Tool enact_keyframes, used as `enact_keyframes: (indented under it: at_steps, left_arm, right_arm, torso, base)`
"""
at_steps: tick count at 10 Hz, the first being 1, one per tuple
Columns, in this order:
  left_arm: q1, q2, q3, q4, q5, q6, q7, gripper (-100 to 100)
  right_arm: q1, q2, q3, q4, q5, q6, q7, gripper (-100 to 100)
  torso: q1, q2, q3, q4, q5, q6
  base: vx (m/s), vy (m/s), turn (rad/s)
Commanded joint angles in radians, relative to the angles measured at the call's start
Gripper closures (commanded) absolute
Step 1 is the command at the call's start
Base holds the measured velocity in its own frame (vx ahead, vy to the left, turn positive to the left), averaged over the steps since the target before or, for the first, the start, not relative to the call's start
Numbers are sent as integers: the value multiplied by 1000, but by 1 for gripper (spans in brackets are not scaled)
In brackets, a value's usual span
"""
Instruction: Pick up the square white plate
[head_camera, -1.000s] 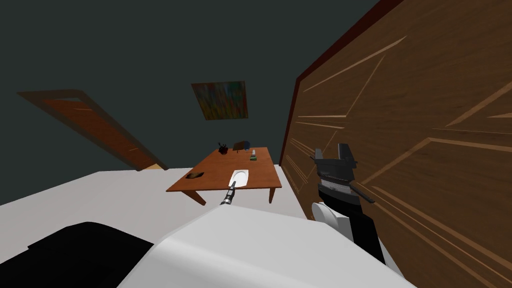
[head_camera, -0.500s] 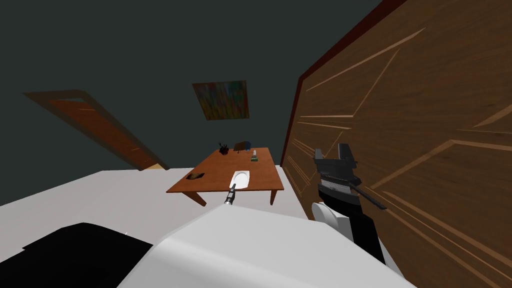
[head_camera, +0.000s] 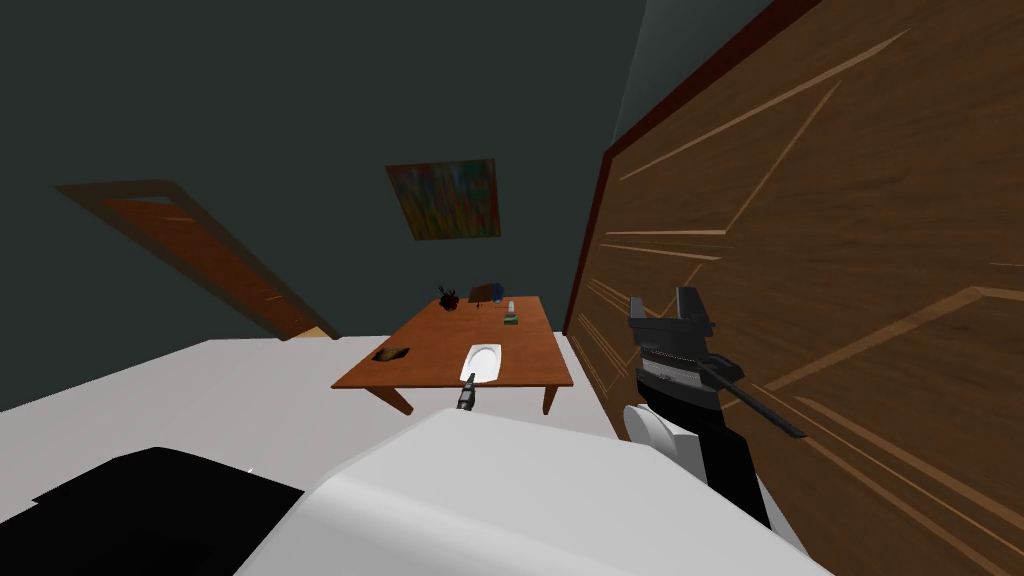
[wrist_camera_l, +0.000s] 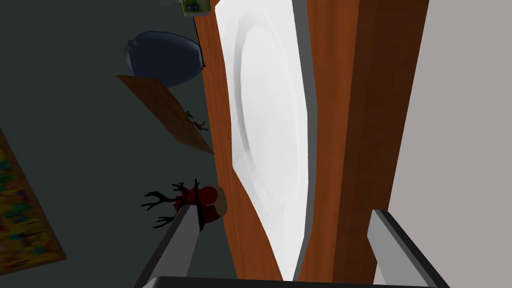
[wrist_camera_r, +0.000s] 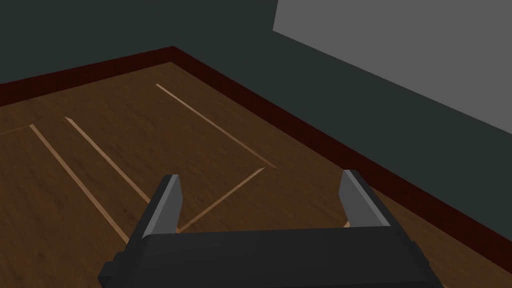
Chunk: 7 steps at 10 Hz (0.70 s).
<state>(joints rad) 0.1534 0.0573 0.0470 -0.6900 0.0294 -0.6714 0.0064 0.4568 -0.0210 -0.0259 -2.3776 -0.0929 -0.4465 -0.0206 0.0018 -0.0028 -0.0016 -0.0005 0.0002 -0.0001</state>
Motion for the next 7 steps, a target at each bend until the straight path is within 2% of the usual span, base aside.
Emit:
enact_keyframes:
  at_steps: [1,2,3,5,6,7]
  left_arm:
    - [-4,-37,6,18,4,0,0,-100]
    - [-4,-37,6,18,4,0,0,-100]
    - [-8,-63,9,29,6,0,2,-100]
    - [0,-62,8,13,4,8,-1,-100]
    - [-1,-62,8,16,5,7,0,0]
    - [16,-65,8,34,4,-27,0,-100]
  right_arm:
    - [0,0,0,0,0,0,0,0]
    - [0,0,0,0,0,0,0,0]
    - [0,0,0,0,0,0,0,0]
    - [0,0,0,0,0,0,0,0]
    - [0,0,0,0,0,0,0,0]
    - [0,0,0,0,0,0,0,0]
  torso:
    - [0,0,0,0,0,0]
    - [-1,1,0,0,0,0]
    - [-1,1,1,0,0,0]
    - [-2,2,1,1,0,0]
    - [-2,3,2,1,0,0]
    - [-2,3,2,1,0,0]
  base:
    - [36,24,9]
    - [19,11,1]
    - [13,8,9]
    - [5,3,1]
    - [0,0,0]
    - [78,0,-49]
